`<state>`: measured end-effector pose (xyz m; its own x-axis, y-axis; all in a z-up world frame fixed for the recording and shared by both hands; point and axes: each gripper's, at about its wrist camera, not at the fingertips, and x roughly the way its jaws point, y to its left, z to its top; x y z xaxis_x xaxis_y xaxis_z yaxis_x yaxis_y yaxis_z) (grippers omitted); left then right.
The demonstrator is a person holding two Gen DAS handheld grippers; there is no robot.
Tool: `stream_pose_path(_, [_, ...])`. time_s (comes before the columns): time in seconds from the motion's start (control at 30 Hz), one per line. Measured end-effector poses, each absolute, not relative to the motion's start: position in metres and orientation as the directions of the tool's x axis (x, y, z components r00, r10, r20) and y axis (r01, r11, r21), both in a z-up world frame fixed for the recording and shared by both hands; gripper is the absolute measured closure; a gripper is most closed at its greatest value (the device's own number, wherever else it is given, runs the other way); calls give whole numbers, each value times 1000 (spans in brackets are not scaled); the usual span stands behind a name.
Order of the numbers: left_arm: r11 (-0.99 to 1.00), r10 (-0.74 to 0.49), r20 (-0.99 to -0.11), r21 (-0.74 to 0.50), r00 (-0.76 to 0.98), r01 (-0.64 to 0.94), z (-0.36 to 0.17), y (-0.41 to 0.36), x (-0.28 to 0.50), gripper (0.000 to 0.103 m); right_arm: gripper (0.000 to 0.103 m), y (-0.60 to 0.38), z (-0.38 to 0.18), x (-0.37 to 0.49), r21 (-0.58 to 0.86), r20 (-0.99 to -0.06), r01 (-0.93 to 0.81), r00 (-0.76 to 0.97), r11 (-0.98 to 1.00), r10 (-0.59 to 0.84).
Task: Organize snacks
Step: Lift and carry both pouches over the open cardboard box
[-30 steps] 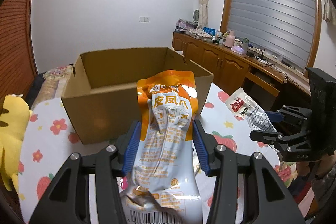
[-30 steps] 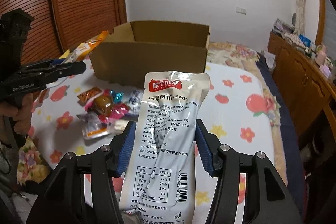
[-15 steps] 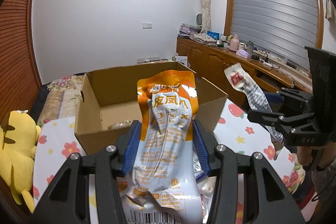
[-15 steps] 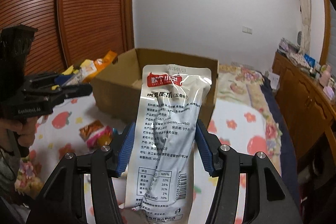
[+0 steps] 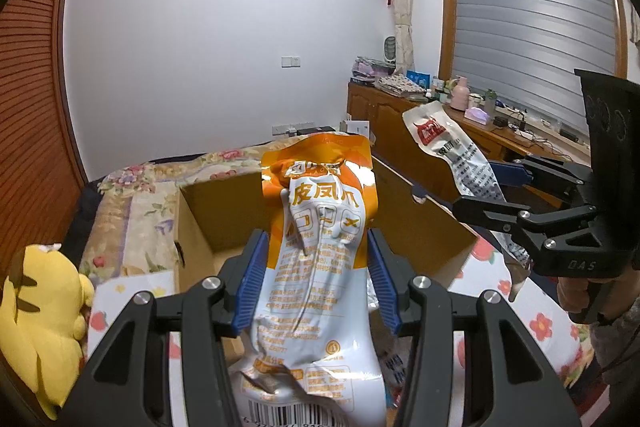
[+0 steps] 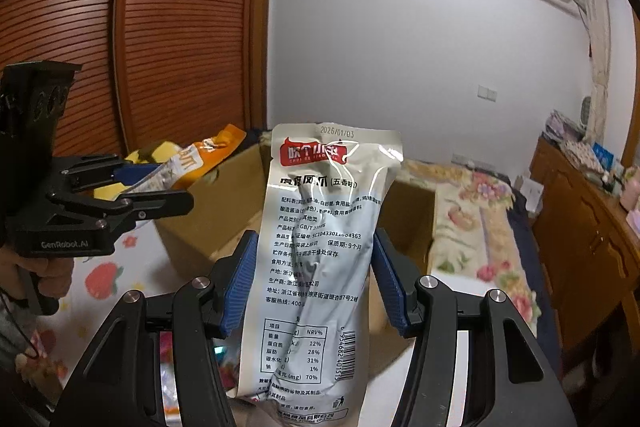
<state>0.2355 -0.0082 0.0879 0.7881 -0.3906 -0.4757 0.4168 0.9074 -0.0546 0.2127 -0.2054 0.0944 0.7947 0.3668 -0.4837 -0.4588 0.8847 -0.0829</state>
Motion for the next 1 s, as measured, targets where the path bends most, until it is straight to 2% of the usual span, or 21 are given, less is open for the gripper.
stream_pose_path(0.5, [922,-376,-519,-126,768,366,77,10,308,54,46,-198,87,285,-108,-474,-447,808,888,350])
stream_pose_path(1.0, [928,-312,-622,-37,718,371,53,-14,326,52,45,-183,59,300,-154,-535,-411,799,899,274])
